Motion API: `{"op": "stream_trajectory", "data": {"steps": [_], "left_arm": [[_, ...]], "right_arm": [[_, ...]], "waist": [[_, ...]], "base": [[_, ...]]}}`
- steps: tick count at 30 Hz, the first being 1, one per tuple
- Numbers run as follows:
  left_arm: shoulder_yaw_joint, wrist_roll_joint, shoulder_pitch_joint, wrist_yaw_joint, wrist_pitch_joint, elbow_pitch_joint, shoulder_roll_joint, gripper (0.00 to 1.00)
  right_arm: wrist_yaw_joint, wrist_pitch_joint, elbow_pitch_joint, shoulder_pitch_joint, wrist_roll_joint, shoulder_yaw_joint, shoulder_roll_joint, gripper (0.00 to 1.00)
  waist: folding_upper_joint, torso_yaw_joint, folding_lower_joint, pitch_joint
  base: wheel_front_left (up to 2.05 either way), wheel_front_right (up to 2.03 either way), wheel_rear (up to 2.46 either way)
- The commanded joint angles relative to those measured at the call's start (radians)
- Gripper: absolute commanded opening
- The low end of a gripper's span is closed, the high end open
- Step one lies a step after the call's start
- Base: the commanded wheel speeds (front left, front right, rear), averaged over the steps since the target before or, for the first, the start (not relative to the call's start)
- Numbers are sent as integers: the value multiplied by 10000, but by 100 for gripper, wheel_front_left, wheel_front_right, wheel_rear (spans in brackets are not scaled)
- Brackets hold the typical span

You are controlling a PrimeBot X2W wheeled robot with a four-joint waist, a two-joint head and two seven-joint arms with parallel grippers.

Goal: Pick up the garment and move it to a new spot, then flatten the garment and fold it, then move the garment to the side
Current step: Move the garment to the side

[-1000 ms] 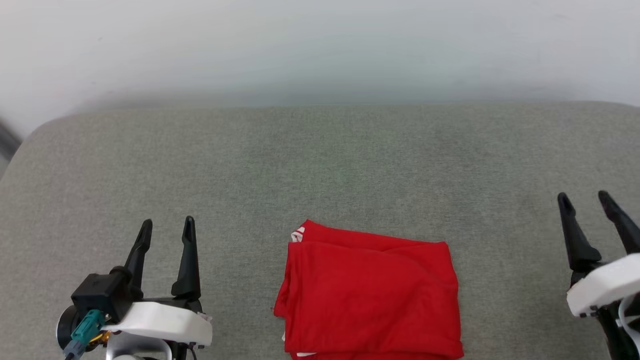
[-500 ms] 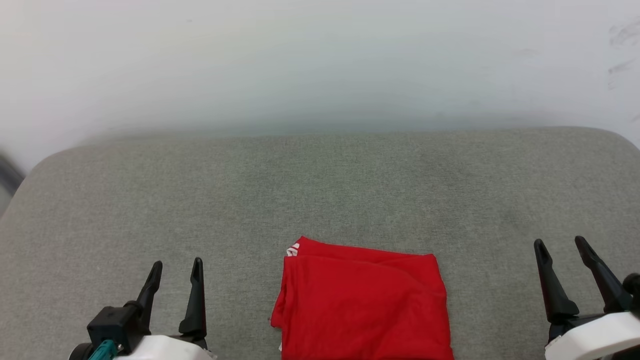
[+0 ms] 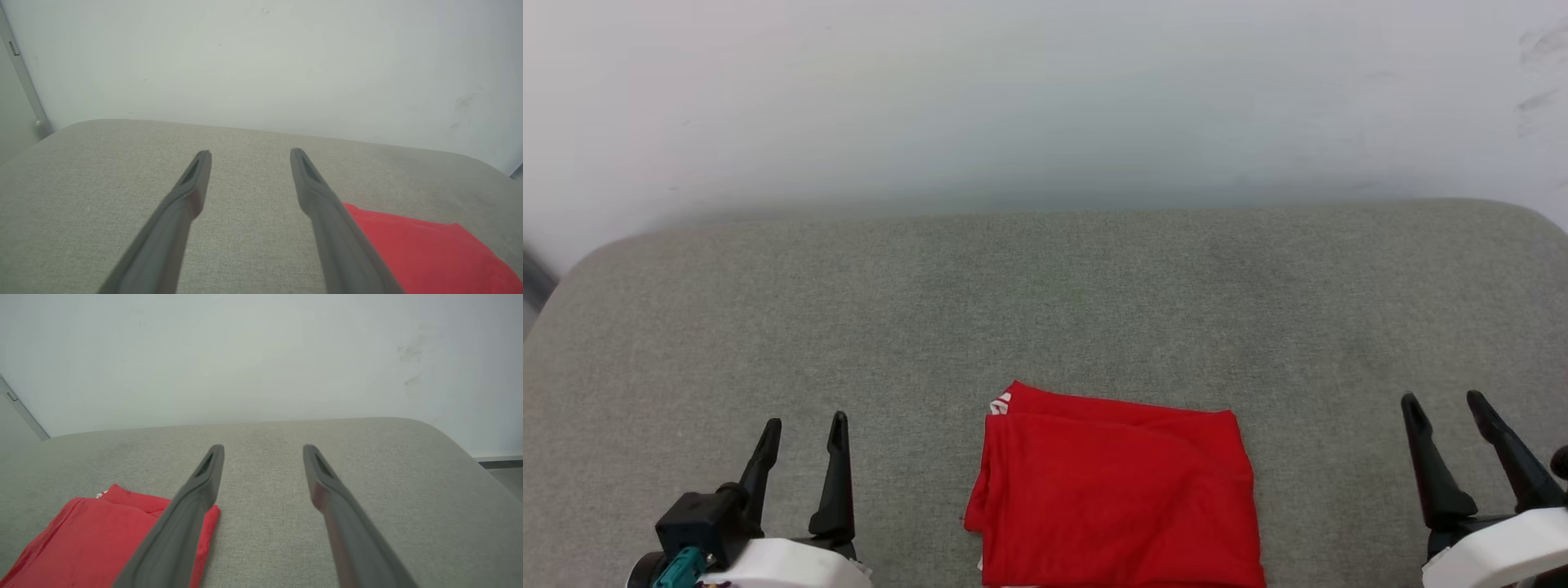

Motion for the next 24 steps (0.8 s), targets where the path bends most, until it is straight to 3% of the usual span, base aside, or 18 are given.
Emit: {"op": "stream_trajectory", "data": {"steps": [1, 7, 12, 13, 15, 18, 21, 24], "left_arm": [[72, -36, -151, 42, -60, -14, 36, 100], [230, -22, -421, 41, -209, -68, -138, 100], [366, 58, -753, -45, -332, -104, -346, 100], [366, 58, -753, -45, -332, -104, -346, 100], [398, 179, -911, -54, -356, -81, -394, 100], [387, 303, -1116, -155, -384, -42, -591, 100], [383, 407, -1262, -250, -410, 21, -739, 100], [392, 489, -1433, -347, -420, 83, -925, 100]], "right_arm": [[-4, 137, 60, -98, 167, -194, 10, 100], [-4, 1340, 724, -510, 1443, -1424, -417, 100], [-3, 3821, 1773, -1069, 2966, -2607, -899, 100], [-3, 3821, 1773, -1069, 2966, -2607, -899, 100], [-4, 5180, 2131, -1255, 3367, -2940, -1081, 100], [-3, 7219, 2481, -1532, 3756, -3362, -901, 100], [-3, 9174, 2646, -1827, 4305, -3598, -155, 100], [-4, 10465, 2651, -1977, 4668, -3548, 470, 100]], "waist": [[0, 30, 0, 93], [0, 217, 0, 486], [0, 534, 0, 947], [0, 534, 0, 947], [0, 685, 0, 1173], [0, 872, 0, 1489], [0, 1051, 0, 1760], [0, 1203, 0, 1990]], "base": [[0, 0, 0], [0, 0, 0], [0, 0, 0], [0, 0, 0], [0, 0, 0], [0, 0, 0], [0, 0, 0], [0, 0, 0]]}}
